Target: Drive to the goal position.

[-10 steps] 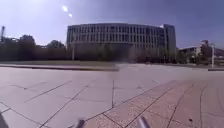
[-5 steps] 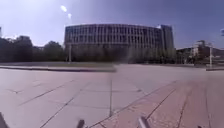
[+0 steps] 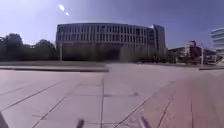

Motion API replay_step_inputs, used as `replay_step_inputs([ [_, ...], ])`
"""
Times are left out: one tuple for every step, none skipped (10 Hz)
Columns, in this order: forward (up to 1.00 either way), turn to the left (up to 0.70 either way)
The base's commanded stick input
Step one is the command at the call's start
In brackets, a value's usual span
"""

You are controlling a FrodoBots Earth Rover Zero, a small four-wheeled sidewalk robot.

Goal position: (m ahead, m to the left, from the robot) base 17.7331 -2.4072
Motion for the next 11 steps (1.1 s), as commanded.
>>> replay_step_inputs([
  [0.70,-0.28],
  [0.70,-0.17],
  [0.70,0.00],
  [0.70,0.00],
  [0.70,0.00],
  [0.70,0.00],
  [0.70,0.00],
  [0.70,0.00],
  [0.70,0.00],
  [0.70,0.00],
  [0.70,0.00],
])
